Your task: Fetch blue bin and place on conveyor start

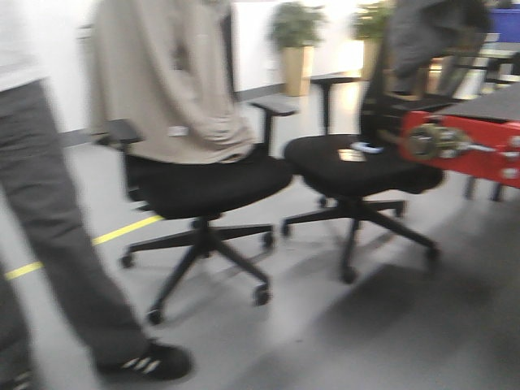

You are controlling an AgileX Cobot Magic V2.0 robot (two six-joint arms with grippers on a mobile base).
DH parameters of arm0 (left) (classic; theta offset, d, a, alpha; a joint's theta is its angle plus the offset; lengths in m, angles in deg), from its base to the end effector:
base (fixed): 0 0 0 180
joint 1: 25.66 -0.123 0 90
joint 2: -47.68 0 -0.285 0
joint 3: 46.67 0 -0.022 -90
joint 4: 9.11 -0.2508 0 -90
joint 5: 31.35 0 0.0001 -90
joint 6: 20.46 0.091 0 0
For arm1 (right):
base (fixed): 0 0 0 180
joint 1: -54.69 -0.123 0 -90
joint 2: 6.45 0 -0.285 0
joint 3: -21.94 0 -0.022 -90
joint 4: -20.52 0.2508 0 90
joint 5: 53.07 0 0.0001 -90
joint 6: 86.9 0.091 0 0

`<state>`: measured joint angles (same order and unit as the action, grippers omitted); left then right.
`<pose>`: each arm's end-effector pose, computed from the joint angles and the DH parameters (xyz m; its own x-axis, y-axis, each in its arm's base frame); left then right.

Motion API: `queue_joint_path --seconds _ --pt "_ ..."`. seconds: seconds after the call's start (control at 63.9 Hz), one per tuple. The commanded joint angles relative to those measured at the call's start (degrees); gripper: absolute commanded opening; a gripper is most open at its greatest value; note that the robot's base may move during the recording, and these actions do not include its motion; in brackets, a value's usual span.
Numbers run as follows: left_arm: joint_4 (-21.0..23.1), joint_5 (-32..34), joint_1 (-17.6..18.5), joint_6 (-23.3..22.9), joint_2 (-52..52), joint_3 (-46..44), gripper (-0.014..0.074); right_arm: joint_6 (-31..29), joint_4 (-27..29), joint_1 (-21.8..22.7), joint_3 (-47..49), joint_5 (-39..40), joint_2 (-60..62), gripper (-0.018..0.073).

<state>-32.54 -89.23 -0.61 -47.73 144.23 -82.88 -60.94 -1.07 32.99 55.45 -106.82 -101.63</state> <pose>0.2998 -0.1062 0.5118 -0.4150 -0.0627 -0.9077 0.0226 0.9966 -0.0791 0.3034 0.0916 0.5106 -0.3822 0.0754 -0.9210 -0.0159 0.9960 0.0882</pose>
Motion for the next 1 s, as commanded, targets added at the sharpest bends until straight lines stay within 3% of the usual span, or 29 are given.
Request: queue_joint_path --seconds 0.0,0.986 --pt "-1.28 2.13 0.21 0.23 -1.04 -0.57 -0.0111 -0.63 -2.22 0.36 0.53 1.77 0.73 -0.0162" --pt "-1.4 2.13 0.21 0.23 -1.04 -0.57 -0.0111 -0.63 -2.11 0.36 0.53 1.52 0.73 -0.0162"
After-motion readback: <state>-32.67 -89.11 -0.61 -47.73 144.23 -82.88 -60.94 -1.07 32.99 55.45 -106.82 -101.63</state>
